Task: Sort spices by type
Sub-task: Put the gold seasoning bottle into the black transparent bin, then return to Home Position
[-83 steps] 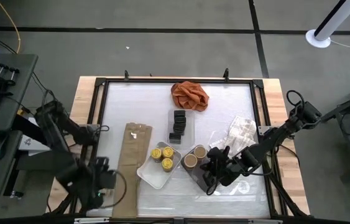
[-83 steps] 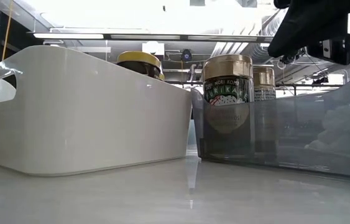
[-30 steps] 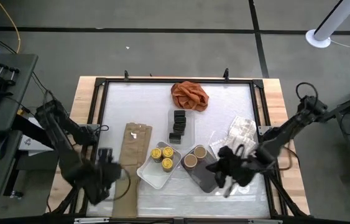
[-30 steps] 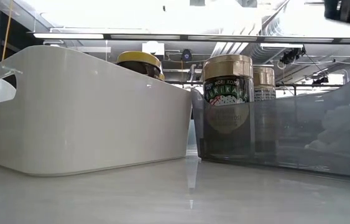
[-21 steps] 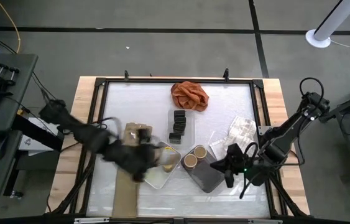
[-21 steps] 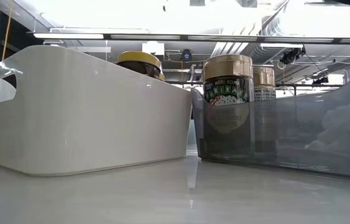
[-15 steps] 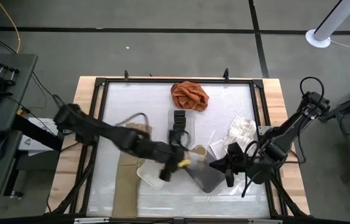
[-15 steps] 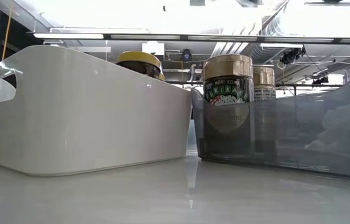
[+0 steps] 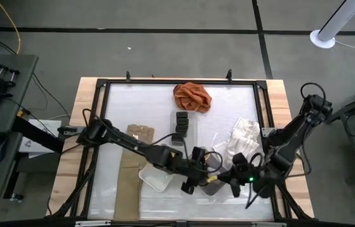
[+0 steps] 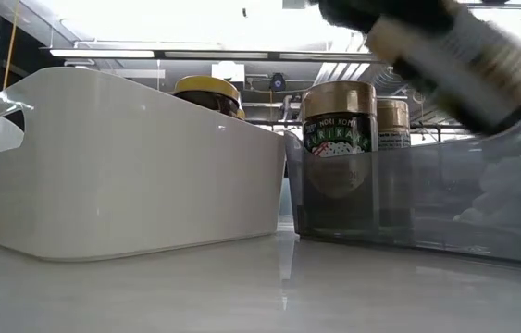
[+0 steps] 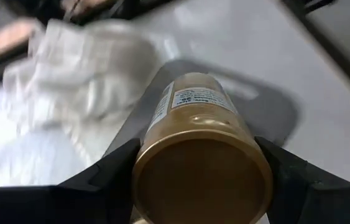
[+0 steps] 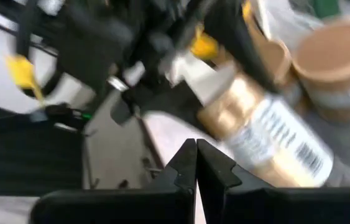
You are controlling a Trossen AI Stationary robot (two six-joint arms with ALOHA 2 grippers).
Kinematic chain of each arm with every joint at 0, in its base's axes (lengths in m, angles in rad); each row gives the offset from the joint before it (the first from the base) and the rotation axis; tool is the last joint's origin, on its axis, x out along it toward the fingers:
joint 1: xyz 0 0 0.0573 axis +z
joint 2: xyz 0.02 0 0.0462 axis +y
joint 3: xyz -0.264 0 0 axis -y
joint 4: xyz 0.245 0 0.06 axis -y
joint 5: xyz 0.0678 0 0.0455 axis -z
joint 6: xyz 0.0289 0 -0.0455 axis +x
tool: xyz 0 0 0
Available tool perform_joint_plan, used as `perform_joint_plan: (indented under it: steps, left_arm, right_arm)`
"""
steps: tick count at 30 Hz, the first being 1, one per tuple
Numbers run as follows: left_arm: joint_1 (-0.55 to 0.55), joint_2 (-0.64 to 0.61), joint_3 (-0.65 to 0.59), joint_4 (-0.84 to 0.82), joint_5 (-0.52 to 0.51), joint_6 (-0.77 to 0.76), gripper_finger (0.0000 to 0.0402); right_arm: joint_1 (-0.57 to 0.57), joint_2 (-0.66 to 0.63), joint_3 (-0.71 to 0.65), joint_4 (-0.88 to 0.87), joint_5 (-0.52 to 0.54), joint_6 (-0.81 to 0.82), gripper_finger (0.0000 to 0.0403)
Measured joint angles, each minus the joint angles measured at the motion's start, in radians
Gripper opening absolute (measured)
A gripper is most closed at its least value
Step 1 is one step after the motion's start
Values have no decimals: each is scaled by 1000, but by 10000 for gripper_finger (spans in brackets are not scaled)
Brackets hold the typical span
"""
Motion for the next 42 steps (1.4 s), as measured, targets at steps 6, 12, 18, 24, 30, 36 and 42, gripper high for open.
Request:
perform_joint_plan:
  steps: [6,12,18,24,30,36,42]
  left_arm:
    - [27,27,9,-68,-8,-32,235]
    - [49,27,10,-95,49,-39,235]
    - [55,27,10,-133,54,-38,235]
    - [54,27,10,-141,75,-37,237]
    - [54,27,10,-132,84,-21,298]
    - [53,27,10,-121,86,-37,311]
    - [55,1,10,-159,68,-38,312]
  right_arm:
    - [-17,116,0,-78,-96,175,0]
    - [-43,208,0,-81,-112,255,0]
    - [-93,243,0,-85,-118,270,0]
    - [-142,250,0,-114,-129,251,0]
    - [-181,251,0,-137,-130,198,0]
    - [-191,251,-1,-132,-151,168,0]
    - [-181,246,-1,-143,-165,140,0]
